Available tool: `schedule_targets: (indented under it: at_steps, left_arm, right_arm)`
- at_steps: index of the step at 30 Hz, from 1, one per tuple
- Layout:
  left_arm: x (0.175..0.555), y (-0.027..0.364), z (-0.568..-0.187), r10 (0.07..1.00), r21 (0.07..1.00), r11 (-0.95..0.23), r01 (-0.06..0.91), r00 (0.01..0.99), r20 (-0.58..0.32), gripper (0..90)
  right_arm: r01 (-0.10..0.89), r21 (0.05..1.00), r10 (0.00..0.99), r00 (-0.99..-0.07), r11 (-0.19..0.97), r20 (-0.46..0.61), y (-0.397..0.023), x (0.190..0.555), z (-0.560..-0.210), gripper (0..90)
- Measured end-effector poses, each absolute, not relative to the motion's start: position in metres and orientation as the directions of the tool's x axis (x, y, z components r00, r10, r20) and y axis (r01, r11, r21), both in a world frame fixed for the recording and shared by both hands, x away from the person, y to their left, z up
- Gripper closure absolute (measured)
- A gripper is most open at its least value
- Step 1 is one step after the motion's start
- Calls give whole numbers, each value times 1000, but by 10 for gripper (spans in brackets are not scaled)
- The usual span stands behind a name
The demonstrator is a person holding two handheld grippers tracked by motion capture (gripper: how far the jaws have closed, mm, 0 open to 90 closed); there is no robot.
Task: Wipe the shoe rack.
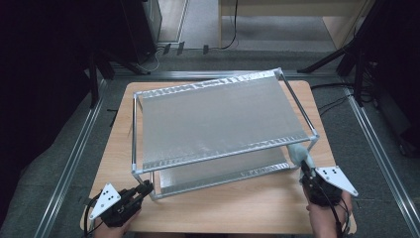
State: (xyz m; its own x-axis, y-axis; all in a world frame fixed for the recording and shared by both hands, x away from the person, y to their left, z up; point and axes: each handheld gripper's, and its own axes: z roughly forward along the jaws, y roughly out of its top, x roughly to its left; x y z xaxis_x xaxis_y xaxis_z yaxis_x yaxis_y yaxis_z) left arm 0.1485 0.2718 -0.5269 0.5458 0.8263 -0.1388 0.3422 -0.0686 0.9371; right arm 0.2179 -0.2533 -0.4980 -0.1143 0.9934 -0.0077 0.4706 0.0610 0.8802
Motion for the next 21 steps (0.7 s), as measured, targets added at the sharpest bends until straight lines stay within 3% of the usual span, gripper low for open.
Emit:
schedule_targets:
  at_steps: [5,12,17,21]
  left_arm:
    - [148,272,-527,828,937,-69,341,544,-137,798]
    - [148,272,-527,828,938,-71,340,544,-135,798]
    - [148,271,-527,829,938,-69,341,543,-136,799]
    - [149,271,-527,830,937,-68,342,540,-137,799]
  right_arm:
    - [626,776,988,-150,75,25,-255,232,-537,818]
    - [637,766,986,-163,88,23,-276,225,-530,815]
    - [651,759,1000,-13,-2,14,-309,220,-528,818]
    - [563,824,997,72,-68,33,-315,217,-512,825]
